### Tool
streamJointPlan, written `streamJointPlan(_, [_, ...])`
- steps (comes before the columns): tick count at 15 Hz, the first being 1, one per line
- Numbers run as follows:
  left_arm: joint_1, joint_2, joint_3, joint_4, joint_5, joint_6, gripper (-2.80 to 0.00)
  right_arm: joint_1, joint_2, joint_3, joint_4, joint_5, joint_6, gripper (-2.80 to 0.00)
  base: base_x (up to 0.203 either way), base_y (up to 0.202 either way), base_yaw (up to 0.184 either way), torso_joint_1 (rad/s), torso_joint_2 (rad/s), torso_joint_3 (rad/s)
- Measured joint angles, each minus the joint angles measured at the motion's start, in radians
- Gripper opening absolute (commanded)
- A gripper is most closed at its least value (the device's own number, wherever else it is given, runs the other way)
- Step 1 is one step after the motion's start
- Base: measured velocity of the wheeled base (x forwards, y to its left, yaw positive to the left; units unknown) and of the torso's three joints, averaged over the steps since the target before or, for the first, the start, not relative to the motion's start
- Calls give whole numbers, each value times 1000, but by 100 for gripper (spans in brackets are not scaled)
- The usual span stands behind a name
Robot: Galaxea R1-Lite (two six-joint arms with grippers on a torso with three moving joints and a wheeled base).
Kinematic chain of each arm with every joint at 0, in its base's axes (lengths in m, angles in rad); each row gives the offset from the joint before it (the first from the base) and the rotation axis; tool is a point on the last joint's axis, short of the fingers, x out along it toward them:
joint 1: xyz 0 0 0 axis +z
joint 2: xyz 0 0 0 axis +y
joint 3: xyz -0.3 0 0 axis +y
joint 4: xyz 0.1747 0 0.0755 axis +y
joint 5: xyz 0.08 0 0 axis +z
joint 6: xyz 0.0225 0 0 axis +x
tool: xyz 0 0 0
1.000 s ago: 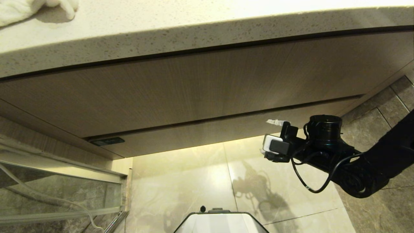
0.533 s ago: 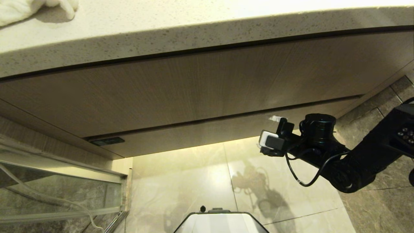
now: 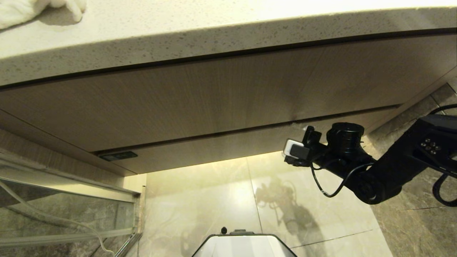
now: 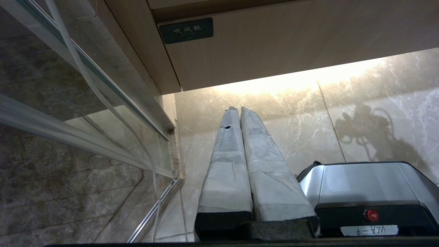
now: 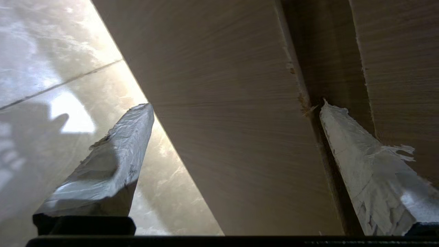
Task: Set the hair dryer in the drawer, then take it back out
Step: Pull open the drawer
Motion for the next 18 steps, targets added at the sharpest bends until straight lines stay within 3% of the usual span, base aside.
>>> streamJointPlan(9, [0,0,0,1,1,0,-280,-49,90,-73,1,-8,11,0,0,0,0,0,0,0])
streamJointPlan(16, [0,0,-1,0,0,0,-280,-58,83,-60,40,-64,44,0,0,0,0,0,0,0])
streamJointPlan(18, [0,0,-1,0,1,0,-280,-60,64,-57,127,-114,57,0,0,0,0,0,0,0])
